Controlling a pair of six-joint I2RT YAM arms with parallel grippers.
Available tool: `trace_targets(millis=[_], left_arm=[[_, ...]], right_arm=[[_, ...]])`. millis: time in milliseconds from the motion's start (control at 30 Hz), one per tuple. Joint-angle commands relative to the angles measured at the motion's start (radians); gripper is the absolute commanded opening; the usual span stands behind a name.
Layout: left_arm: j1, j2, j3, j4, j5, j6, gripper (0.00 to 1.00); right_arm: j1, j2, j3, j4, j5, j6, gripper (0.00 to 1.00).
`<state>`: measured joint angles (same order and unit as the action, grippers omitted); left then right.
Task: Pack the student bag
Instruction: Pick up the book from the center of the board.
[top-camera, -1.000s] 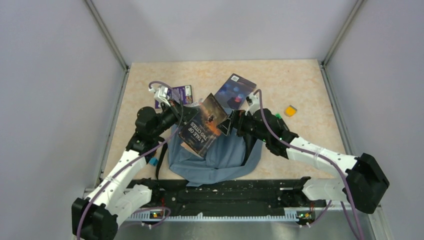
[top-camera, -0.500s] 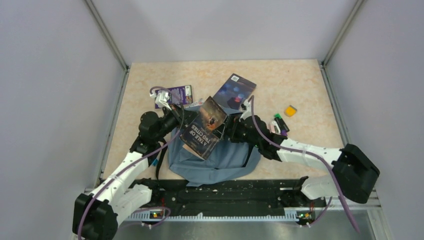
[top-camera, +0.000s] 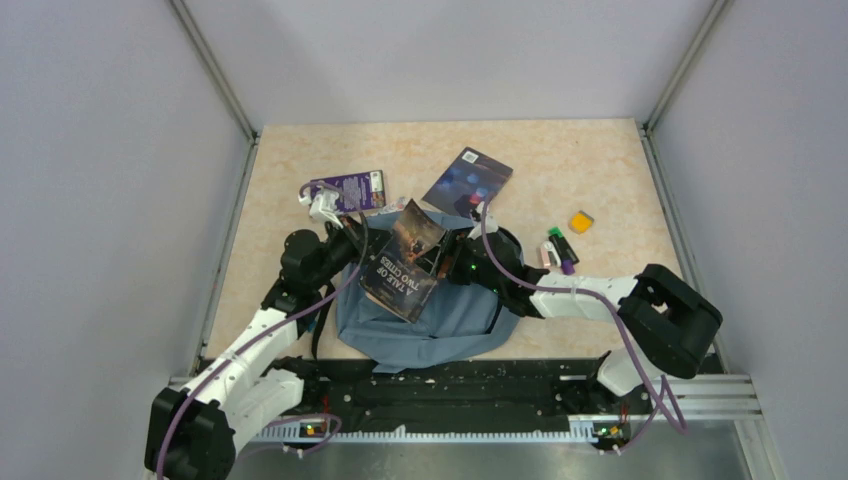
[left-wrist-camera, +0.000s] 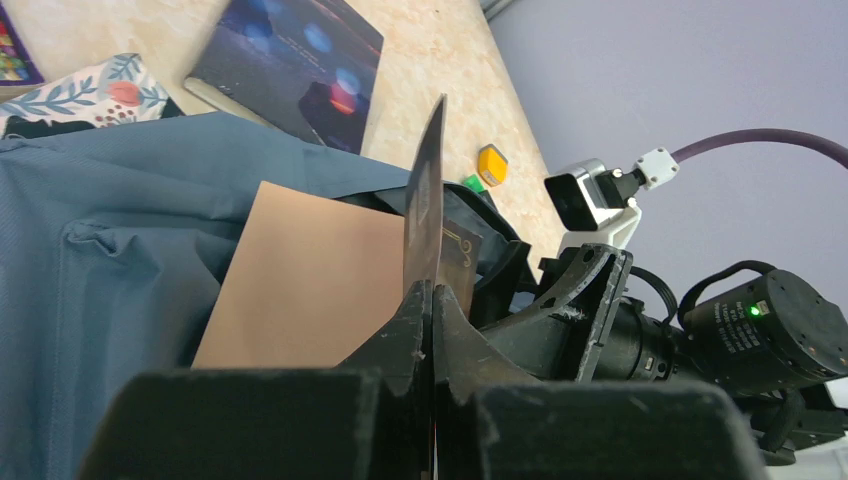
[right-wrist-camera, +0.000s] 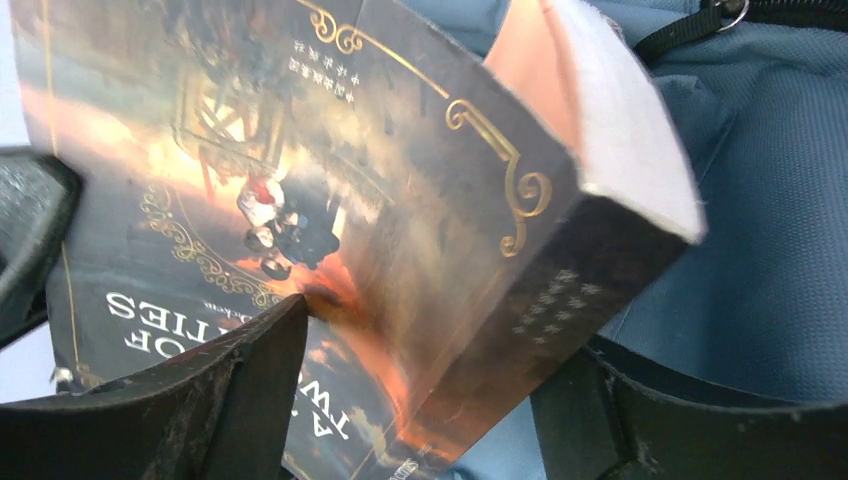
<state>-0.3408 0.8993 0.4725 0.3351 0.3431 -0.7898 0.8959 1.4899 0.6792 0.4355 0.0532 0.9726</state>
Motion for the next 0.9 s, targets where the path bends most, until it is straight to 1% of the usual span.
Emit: trace_targets(millis=[0,33,67,133,233,267,300,367,433,467,567,700,800,867], left_arm=[[0.001,-0.028,-0.013,-0.003,-0.024,0.048,0.0],[0.0,-0.028,-0.01,-0.026,-0.028,0.063,0.0],[0.0,-0.031,0.0,-0.059,-0.035,0.084,0.05],[0.0,-0.042,0.03,-0.149,-0.068,0.146,0.22],[0.001,-0.078,0.077,-0.287,-0.152,0.219,0.55],[0.0,-0.094,0.086,-0.314,-0.176,0.237,0.63],[0.0,-0.113,0.091,-0.329,-0.198,0.254,0.68],[0.0,-0.147,0.099,-0.382,-0.236,0.28,0.76],[0.0,-0.171,0.106,-0.412,-0.262,0.306,0.79],[0.0,-0.178,0.109,-0.423,-0.27,0.319,0.8],[0.0,-0.178,0.124,-0.457,-0.282,0.344,0.84],[-0.026,-0.158,0.141,-0.485,-0.293,0.345,0.87],[-0.082,-0.153,0.157,-0.482,-0.331,0.328,0.88],[-0.138,-0.142,0.172,-0.474,-0.383,0.317,0.88]], right_arm=[[0.011,0.034,0.04,0.14,0.069,0.021,0.68],[0.012,0.033,0.044,0.139,0.082,0.015,0.61],[0.012,0.03,0.048,0.134,0.089,0.006,0.55],[0.012,0.018,0.053,0.123,0.119,-0.017,0.45],[0.012,-0.01,0.055,0.107,0.157,-0.05,0.31],[0.011,-0.017,0.057,0.103,0.167,-0.06,0.26],[0.011,-0.024,0.058,0.102,0.171,-0.072,0.21],[0.012,-0.036,0.065,0.098,0.176,-0.096,0.12],[0.011,-0.05,0.072,0.099,0.172,-0.126,0.01],[0.012,-0.059,0.081,0.099,0.165,-0.149,0.0],[0.011,-0.093,0.122,0.075,0.133,-0.238,0.0],[0.011,-0.181,0.173,-0.013,0.126,-0.354,0.0],[0.012,-0.271,0.207,-0.097,0.17,-0.436,0.0],[0.011,-0.332,0.249,-0.185,0.211,-0.509,0.0]])
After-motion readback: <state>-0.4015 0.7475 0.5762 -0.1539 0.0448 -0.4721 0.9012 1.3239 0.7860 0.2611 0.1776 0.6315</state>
